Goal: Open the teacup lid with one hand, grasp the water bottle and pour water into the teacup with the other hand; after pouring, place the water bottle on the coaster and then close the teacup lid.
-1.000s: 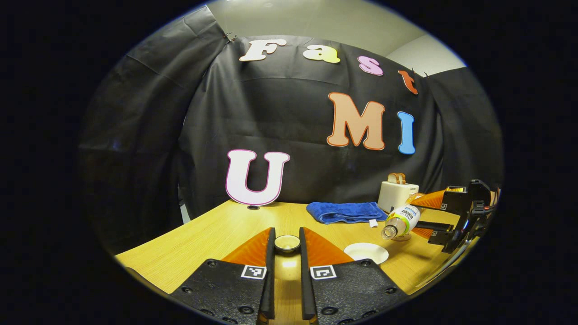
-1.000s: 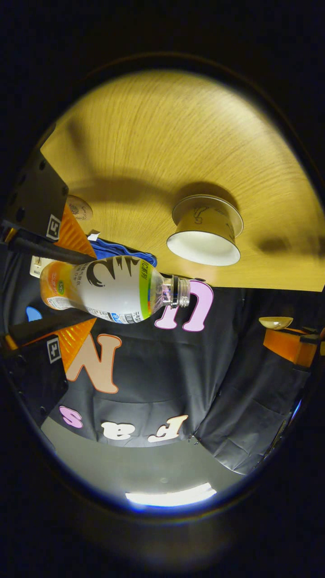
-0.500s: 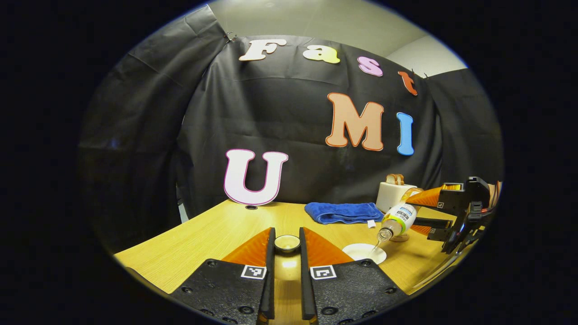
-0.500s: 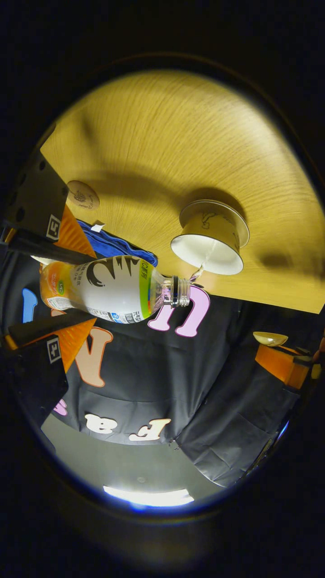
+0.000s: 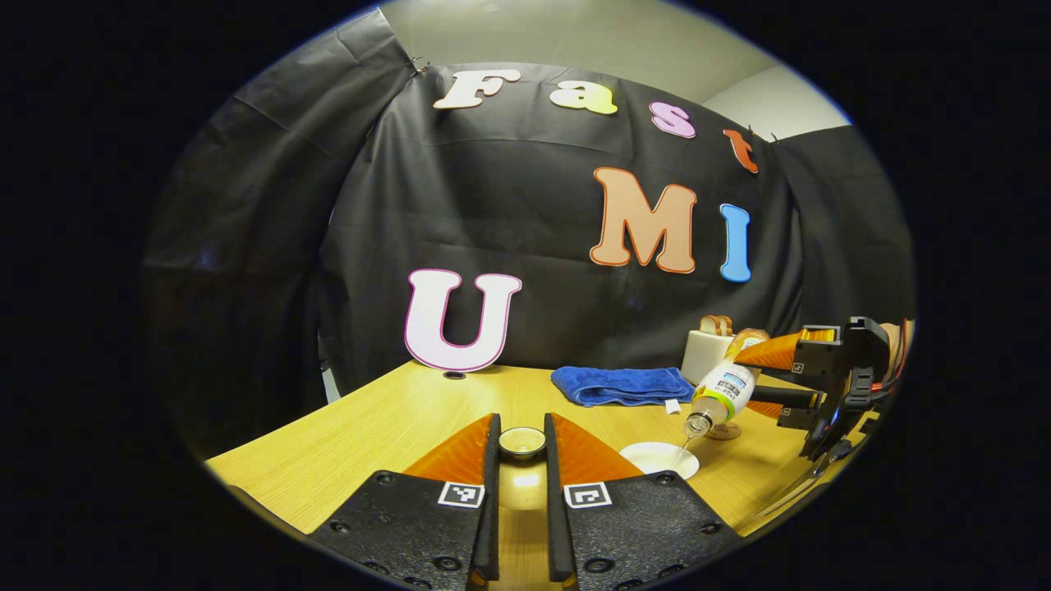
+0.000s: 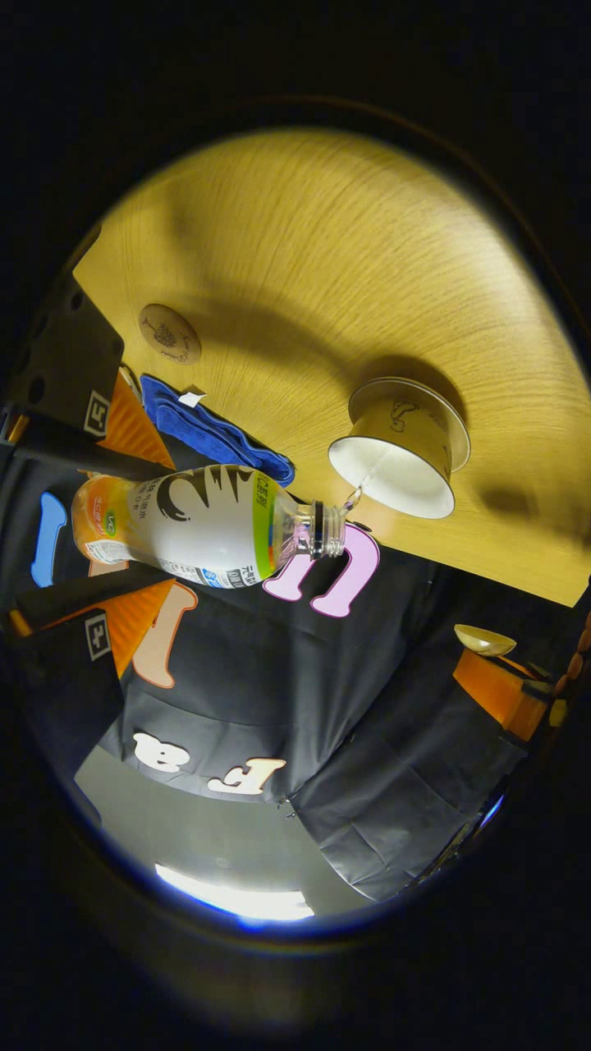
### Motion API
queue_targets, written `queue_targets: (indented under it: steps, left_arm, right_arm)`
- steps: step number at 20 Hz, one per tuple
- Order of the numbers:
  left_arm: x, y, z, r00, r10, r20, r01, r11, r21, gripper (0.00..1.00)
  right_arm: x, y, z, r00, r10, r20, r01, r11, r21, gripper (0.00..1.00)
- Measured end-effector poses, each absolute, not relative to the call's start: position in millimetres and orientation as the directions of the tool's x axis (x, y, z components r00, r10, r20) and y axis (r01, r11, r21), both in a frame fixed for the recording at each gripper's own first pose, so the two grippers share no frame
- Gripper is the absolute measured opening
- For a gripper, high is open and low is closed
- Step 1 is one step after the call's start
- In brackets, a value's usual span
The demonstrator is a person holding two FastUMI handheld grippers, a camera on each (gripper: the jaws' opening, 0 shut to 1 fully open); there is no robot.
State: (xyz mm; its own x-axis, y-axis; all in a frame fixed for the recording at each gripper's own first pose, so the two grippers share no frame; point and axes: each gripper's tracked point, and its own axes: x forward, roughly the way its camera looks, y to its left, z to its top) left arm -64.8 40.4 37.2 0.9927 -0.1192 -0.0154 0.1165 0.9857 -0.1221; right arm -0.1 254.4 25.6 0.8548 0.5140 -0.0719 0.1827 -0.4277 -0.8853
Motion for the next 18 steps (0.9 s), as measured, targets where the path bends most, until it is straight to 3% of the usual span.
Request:
queue_targets:
  steps: [10,18]
  left_arm:
    - [-65.0,37.4,39.3,0.992,-0.126,-0.013,0.124,0.985,-0.119,0.20]
    - [-67.4,39.3,45.6,0.993,-0.116,-0.001,0.116,0.988,-0.100,0.22]
  right_arm:
    - [-3.0,262.9,18.7,0.844,0.526,-0.103,0.178,-0.457,-0.871,0.63]
    - [-4.6,251.9,-0.6,0.864,0.485,-0.138,0.005,-0.283,-0.959,0.62]
